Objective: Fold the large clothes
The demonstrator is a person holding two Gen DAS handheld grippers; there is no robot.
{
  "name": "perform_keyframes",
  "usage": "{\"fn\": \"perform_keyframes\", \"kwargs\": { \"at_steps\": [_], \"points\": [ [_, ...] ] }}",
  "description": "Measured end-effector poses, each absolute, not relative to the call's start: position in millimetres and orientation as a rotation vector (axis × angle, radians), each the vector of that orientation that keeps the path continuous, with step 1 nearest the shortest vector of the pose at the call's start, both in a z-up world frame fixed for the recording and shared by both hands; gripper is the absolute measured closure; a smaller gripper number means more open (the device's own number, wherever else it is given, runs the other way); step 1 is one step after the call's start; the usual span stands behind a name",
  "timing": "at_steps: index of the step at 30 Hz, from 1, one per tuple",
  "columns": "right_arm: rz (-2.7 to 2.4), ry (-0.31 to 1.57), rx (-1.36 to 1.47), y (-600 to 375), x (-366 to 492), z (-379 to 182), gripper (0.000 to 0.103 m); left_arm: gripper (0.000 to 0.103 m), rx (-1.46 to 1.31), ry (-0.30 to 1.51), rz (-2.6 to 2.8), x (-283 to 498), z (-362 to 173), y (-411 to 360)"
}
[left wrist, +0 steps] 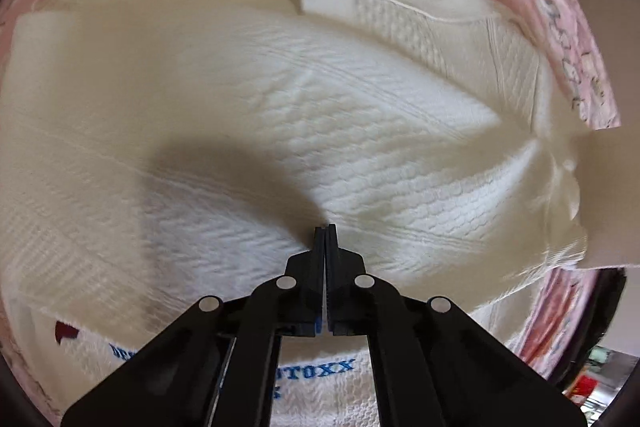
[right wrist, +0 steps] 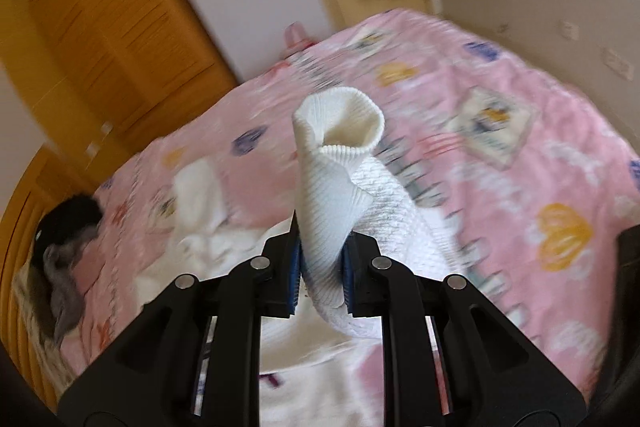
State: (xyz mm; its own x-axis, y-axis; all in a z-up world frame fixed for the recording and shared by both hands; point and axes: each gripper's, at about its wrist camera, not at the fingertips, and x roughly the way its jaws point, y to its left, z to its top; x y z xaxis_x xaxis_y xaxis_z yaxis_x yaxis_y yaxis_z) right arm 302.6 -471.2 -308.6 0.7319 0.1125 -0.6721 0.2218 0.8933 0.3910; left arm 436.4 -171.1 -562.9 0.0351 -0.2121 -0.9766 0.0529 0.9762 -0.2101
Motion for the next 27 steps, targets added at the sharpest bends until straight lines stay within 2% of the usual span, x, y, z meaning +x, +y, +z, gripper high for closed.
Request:
{"fn": "perform_keyframes", "kwargs": {
  "at_steps": [7, 16, 22, 27],
  "points": [
    [0.085, 0.783, 0.495, -365.5, 330.9, -313.2, 0.087, 0.102, -0.141, 1.453, -0.167, 432.2, -527.9, -120.5],
    [0.212, 0.822, 0.444, -250.7, 349.8, -306.5, 0.087, 0.102, -0.206, 1.41, -0.024, 410.3, -493.5, -7.7],
    [0.338, 0.854, 0.423, -174.3, 365.5, -319.4, 0.088, 0.102, -0.264, 1.421, 0.066, 358.7, -490.8, 63.6],
    [0.448, 0.904, 0.341, -109.9, 381.1, -352.4, 0.088, 0.102, -0.298, 1.446, 0.102, 326.5, -497.8, 94.8]
  ]
}}
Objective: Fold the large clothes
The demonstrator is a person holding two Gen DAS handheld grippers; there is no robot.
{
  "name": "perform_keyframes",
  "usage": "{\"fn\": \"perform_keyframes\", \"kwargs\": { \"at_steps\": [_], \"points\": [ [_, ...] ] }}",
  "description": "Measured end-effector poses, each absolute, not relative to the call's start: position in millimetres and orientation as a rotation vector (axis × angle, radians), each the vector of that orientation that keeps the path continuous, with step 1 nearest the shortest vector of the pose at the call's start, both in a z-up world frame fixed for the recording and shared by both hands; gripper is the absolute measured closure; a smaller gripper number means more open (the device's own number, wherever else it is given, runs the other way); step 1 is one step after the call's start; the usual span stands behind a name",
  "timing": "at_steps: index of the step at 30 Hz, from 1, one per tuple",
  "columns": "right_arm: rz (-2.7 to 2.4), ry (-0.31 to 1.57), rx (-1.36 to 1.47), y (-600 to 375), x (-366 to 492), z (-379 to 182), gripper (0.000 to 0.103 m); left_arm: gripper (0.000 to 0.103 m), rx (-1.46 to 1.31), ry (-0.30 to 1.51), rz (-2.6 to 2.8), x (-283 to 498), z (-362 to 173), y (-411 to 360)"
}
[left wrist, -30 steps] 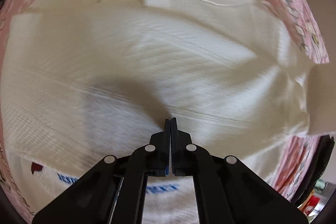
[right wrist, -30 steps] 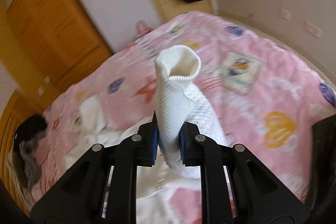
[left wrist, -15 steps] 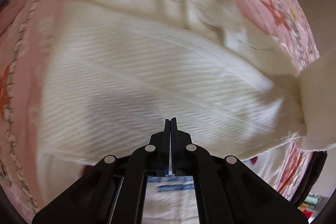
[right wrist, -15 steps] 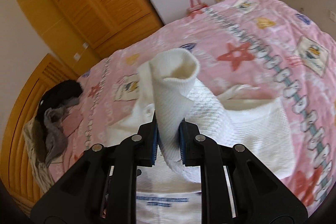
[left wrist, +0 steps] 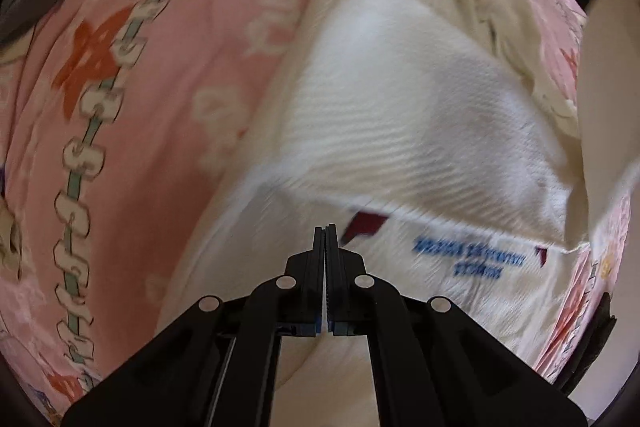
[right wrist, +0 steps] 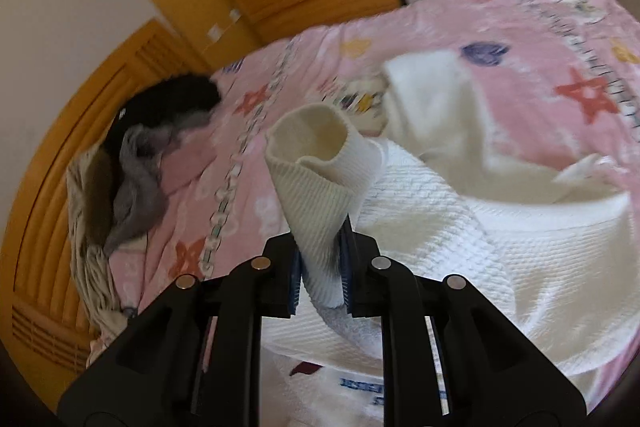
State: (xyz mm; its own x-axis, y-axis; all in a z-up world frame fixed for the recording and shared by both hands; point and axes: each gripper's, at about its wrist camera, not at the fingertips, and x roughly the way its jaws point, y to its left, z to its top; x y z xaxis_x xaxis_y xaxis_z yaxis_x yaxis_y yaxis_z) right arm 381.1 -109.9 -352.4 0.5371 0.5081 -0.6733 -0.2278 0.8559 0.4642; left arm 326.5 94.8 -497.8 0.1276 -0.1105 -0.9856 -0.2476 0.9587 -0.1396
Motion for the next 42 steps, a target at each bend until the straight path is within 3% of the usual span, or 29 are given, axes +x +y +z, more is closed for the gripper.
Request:
{"fn": "perform_keyframes", "kwargs": {
  "at_steps": [9, 18, 24, 27, 28, 42],
  "points": [
    [0.452, 1.024, 0.223, -28.8, 393.5, -415.9, 0.088, 0.102, -0.353, 1.473, 0.192, 300.2, -517.7, 141.1],
    [0.402, 1.131, 0.188, -9.6, 396.1, -463.1, 0.085, 0.102, -0.382, 1.478, 0.213, 298.1, -532.4, 160.2],
    [0.404, 1.151, 0.276, -8.7, 395.3, -472.2, 0.081, 0.102, -0.361, 1.491, 0.2, 300.8, -531.9, 167.9],
    [0.436, 1.213, 0.376, -14.5, 396.1, -477.2, 0.058, 0.102, -0.337, 1.489, 0.198, 307.7, -526.7, 167.2],
    [0.438, 1.215, 0.399, -16.3, 395.7, -476.4, 0.057, 0.102, -0.331, 1.487, 0.199, 308.6, -525.4, 166.8],
    [0.458, 1.076, 0.515, -106.4, 374.0, -421.1, 0.057, 0.102, -0.268, 1.444, 0.186, 329.9, -488.7, 127.4]
  ]
}}
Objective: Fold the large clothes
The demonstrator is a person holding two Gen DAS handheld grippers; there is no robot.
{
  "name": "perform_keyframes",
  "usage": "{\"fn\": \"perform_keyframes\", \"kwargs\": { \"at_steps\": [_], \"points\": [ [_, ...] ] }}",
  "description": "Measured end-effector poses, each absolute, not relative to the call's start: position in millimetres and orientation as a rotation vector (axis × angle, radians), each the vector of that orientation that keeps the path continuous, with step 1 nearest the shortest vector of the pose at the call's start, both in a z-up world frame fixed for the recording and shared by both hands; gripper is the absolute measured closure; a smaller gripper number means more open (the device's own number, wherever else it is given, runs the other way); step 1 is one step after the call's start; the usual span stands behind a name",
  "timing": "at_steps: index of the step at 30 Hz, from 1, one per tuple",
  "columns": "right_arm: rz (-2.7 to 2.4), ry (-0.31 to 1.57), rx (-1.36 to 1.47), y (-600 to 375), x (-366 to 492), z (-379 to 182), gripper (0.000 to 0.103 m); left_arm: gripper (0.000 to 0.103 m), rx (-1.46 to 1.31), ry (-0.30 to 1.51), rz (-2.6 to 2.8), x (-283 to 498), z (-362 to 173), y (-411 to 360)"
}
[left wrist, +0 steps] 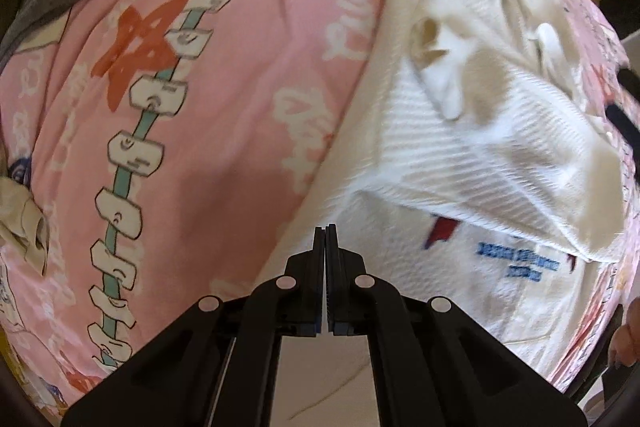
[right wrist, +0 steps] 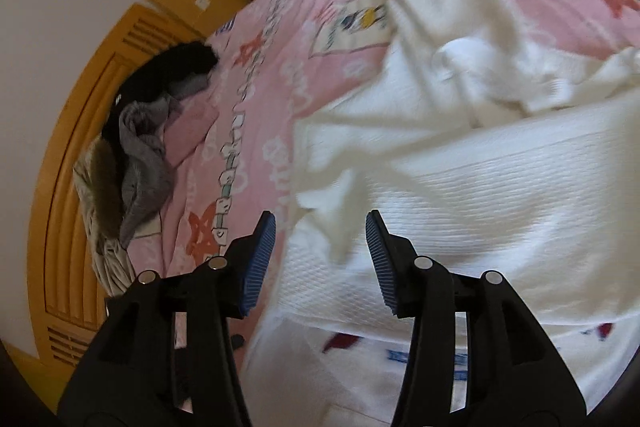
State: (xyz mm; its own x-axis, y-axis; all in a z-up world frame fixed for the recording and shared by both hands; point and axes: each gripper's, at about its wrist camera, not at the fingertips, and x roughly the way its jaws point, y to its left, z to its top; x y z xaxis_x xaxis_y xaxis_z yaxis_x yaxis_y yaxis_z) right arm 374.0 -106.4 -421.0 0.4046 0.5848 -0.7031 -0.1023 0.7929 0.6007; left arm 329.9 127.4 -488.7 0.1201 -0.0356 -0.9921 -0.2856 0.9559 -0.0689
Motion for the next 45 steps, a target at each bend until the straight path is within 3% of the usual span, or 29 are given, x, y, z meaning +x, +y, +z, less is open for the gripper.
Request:
{"fn": "perform_keyframes", "kwargs": {
  "at_steps": [10, 11, 14, 15, 19, 27, 29, 43, 44, 45],
  "points": [
    [0.124, 1.042, 0.592, -280.8, 343.0, -431.9, 0.057, 0.101, -0.178, 1.352, 0.07, 396.5, -439.6, 72.6],
    [0.081, 1.048, 0.603, -298.1, 337.6, -437.3, 0.057, 0.1, -0.155, 1.345, 0.055, 404.1, -440.3, 64.7],
    [0.0, 1.059, 0.663, -335.7, 322.5, -450.6, 0.057, 0.08, -0.092, 1.34, 0.026, 432.5, -448.1, 46.0],
    [-0.021, 1.06, 0.682, -347.6, 314.5, -454.9, 0.057, 0.08, -0.075, 1.336, 0.024, 440.7, -452.1, 43.3],
    [-0.054, 1.074, 0.699, -367.6, 293.0, -463.2, 0.057, 0.08, -0.053, 1.38, 0.003, 474.0, -480.2, 38.0],
    [-0.04, 1.082, 0.706, -375.6, 275.2, -462.6, 0.057, 0.093, -0.112, 1.55, 0.075, 497.3, -541.6, 55.7],
    [-0.043, 1.072, 0.714, -380.2, 274.6, -460.8, 0.057, 0.102, -0.105, 1.546, 0.113, 495.6, -542.5, 58.8],
    [-0.026, 1.03, 0.729, -383.3, 278.6, -443.4, 0.057, 0.102, -0.164, 1.47, 0.062, 456.1, -499.7, 69.9],
    [-0.021, 1.033, 0.731, -382.2, 278.3, -444.5, 0.057, 0.098, -0.166, 1.466, 0.053, 455.2, -499.5, 71.5],
    [-0.018, 1.037, 0.733, -381.3, 277.9, -445.8, 0.057, 0.084, -0.151, 1.461, 0.047, 455.5, -500.2, 71.8]
  ]
}}
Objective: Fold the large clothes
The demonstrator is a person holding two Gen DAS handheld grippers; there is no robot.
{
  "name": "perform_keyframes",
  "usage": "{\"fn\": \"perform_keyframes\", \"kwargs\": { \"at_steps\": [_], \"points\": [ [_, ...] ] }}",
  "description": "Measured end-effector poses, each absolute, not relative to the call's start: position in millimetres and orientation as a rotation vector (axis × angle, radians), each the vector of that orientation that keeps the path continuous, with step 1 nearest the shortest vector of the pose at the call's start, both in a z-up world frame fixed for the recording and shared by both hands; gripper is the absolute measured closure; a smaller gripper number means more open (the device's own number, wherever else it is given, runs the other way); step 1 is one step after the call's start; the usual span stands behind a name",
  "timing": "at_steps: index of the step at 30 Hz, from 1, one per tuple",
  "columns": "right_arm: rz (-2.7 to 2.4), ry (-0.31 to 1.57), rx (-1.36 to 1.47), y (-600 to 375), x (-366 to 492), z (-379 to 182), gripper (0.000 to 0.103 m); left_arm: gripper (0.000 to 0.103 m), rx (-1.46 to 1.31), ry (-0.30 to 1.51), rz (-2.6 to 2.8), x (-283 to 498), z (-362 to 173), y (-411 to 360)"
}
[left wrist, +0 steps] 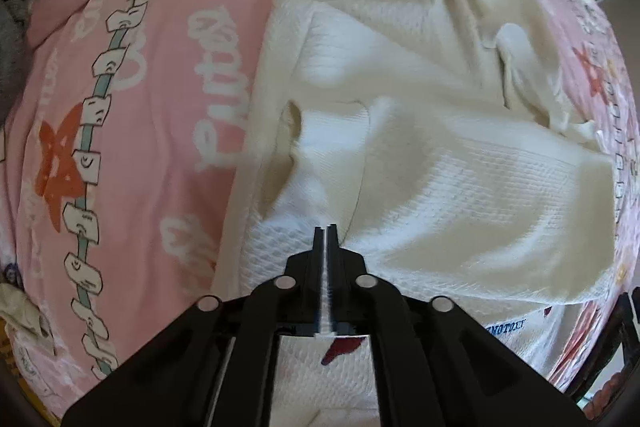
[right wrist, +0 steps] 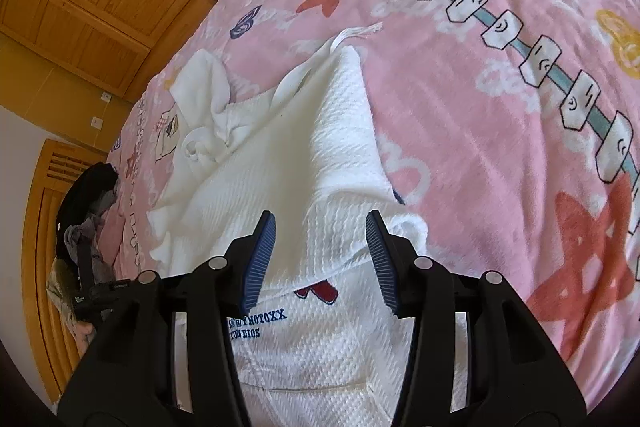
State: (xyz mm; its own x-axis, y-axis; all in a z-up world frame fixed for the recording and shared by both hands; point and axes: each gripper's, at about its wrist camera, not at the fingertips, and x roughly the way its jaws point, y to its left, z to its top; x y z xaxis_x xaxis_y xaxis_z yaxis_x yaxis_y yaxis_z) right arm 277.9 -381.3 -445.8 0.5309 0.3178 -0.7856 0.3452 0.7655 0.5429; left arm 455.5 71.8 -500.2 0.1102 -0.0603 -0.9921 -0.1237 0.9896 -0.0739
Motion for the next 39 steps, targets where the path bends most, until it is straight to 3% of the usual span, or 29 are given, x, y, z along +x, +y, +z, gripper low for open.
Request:
{"fn": "perform_keyframes", "kwargs": {
  "at_steps": [1, 2, 9, 10, 12, 16, 39],
  "points": [
    [-0.016, 1.039, 0.735, -380.3, 277.8, -446.8, 0.057, 0.074, -0.134, 1.459, 0.049, 457.1, -501.2, 71.3],
    [-0.016, 1.041, 0.736, -379.7, 277.8, -447.6, 0.057, 0.055, -0.116, 1.455, 0.055, 459.6, -502.4, 71.2],
    [-0.02, 1.063, 0.747, -376.1, 277.9, -456.6, 0.057, 0.053, -0.039, 1.477, 0.061, 488.6, -527.7, 63.0],
    [-0.024, 1.063, 0.742, -376.0, 277.8, -456.8, 0.057, 0.055, -0.03, 1.486, 0.064, 491.3, -532.3, 62.9],
    [-0.033, 1.063, 0.729, -376.6, 278.4, -457.2, 0.057, 0.08, -0.002, 1.515, 0.065, 496.2, -545.4, 60.8],
    [-0.039, 1.061, 0.725, -379.6, 280.3, -458.0, 0.057, 0.095, 0.05, 1.5, 0.065, 495.5, -545.2, 54.1],
    [-0.014, 1.076, 0.696, -369.7, 293.8, -457.5, 0.057, 0.097, 0.016, 1.188, 0.107, 411.6, -383.6, 48.2]
  ]
}}
